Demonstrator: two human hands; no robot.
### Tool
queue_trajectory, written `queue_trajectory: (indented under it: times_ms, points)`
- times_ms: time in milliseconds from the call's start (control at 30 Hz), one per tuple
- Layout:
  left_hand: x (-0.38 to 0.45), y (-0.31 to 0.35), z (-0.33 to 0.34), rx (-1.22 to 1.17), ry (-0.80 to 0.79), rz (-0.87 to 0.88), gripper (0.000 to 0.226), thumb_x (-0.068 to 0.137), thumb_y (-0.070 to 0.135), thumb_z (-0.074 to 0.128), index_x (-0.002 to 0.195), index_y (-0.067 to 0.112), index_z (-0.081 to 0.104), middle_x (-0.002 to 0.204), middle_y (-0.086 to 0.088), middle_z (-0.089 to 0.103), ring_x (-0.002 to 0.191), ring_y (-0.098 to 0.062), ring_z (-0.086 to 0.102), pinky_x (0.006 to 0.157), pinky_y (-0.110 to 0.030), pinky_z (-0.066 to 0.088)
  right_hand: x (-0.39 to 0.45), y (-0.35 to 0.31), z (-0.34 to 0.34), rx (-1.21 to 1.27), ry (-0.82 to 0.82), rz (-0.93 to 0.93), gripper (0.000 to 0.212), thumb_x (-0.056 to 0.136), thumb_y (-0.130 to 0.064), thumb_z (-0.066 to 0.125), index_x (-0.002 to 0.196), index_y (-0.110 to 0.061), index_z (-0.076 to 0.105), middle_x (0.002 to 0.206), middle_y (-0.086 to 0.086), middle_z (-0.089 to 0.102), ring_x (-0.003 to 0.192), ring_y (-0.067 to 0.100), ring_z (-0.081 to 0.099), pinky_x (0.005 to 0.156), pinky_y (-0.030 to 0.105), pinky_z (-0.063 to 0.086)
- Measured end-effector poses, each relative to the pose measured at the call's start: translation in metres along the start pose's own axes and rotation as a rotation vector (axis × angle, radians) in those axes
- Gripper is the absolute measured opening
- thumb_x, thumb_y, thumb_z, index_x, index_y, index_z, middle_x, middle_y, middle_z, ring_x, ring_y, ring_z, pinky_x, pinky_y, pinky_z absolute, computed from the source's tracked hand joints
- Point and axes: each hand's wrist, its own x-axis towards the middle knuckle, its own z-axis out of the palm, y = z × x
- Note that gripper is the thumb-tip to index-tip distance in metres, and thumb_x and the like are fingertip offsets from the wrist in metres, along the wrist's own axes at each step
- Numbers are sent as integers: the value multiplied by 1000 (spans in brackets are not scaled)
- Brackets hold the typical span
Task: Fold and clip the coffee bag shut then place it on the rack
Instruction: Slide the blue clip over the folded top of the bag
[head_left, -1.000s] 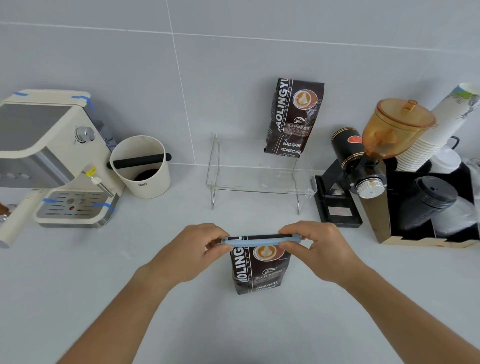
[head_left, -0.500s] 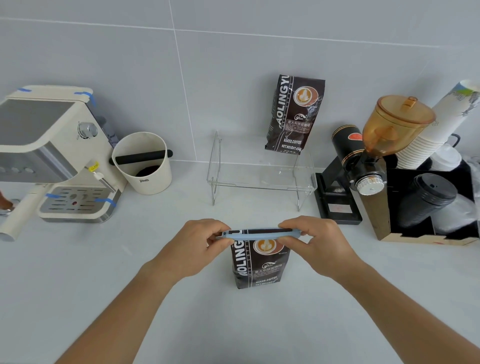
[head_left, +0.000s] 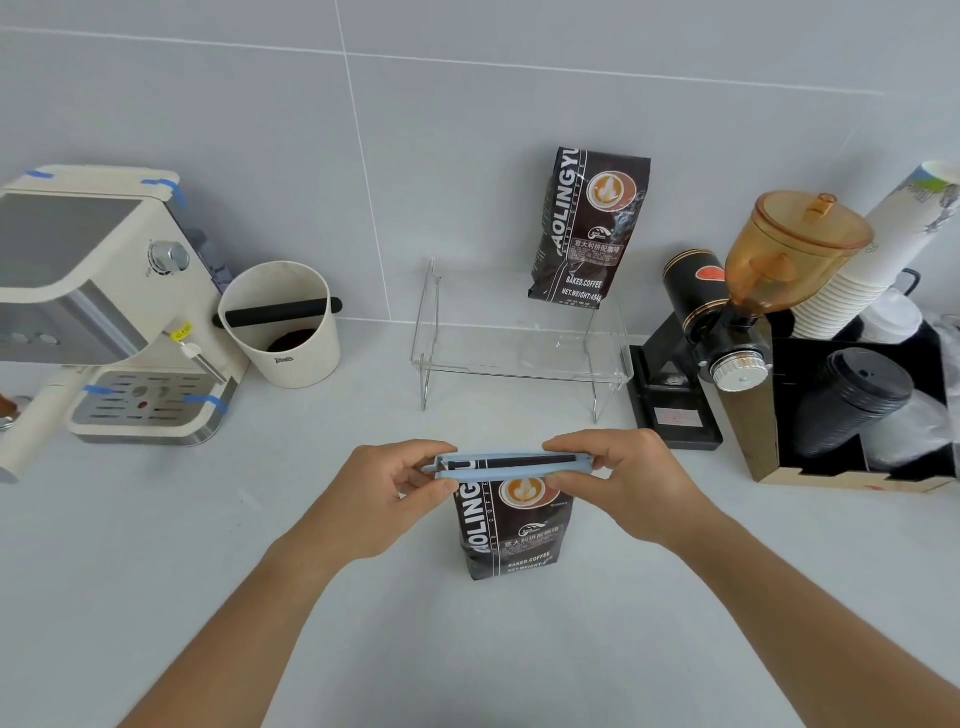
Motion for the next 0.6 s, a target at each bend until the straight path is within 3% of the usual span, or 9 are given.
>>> queue_trajectory:
  times_ms: [233, 300, 500, 600]
  points:
    - [-3, -6, -3, -26, 12, -60, 37, 81, 20, 73, 112, 37, 65, 85, 21, 73, 83, 4, 69, 63, -6, 47, 5, -3, 2, 10, -40, 12, 33, 76, -24, 78, 108, -30, 72, 84, -26, 63, 74, -9, 57, 65, 9, 48]
    - [-4, -5, -4, -43, 16, -54, 39, 80, 18, 74, 108, 44, 62, 85, 29, 71, 81, 5, 69, 63, -4, 45, 6, -3, 2, 14, -54, 20, 32, 77, -23, 77, 108, -30, 72, 83, -26, 63, 71, -11, 58, 63, 8, 48]
    - [-7, -4, -4, -53, 31, -37, 38, 81, 14, 73, 98, 46, 62, 95, 29, 68, 83, 6, 69, 65, -5, 46, 7, -4, 2, -4, -78, 49, 32, 76, -28, 77, 108, -35, 71, 80, -24, 64, 69, 13, 59, 61, 18, 51]
    - [-7, -4, -4, -3, 32, 5, 31, 82, 13, 72, 94, 41, 66, 97, 29, 68, 86, 9, 68, 74, -5, 47, 8, -4, 2, -15, -82, 42, 30, 77, -29, 76, 107, -35, 71, 79, -22, 64, 68, 9, 58, 61, 21, 51]
